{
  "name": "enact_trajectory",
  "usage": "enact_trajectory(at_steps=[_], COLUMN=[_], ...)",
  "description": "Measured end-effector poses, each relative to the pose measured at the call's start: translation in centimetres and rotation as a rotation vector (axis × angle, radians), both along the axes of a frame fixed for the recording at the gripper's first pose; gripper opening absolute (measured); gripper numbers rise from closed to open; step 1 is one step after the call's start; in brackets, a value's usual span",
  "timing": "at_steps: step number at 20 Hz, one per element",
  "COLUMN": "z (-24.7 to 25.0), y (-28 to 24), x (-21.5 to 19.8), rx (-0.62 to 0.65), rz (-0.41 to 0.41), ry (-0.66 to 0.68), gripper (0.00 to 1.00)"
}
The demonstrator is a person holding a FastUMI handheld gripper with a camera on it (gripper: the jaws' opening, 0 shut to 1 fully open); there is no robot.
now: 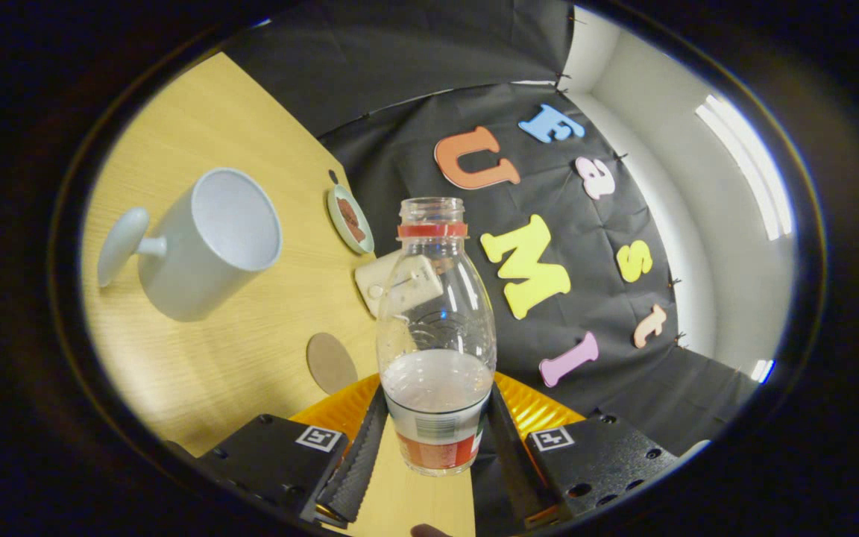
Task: Take the bottle from table, then pour the juice into the cup, finally place the bottle on the coaster
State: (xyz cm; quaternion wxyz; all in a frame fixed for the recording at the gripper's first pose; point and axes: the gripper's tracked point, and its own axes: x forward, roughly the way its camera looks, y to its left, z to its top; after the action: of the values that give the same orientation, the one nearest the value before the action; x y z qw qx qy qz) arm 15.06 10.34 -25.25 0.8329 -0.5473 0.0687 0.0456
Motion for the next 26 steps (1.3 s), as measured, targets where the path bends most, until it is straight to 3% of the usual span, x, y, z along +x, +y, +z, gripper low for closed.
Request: enact_trajectory(at_steps=[12, 26], z=[0.1, 2.7], y=[0.8, 2.5], x=[0.5, 0.9], rx=[-0.285, -0.477], rz=[0.078, 0.143], ry=[-0.038, -0.089], gripper=[0.77, 0.77])
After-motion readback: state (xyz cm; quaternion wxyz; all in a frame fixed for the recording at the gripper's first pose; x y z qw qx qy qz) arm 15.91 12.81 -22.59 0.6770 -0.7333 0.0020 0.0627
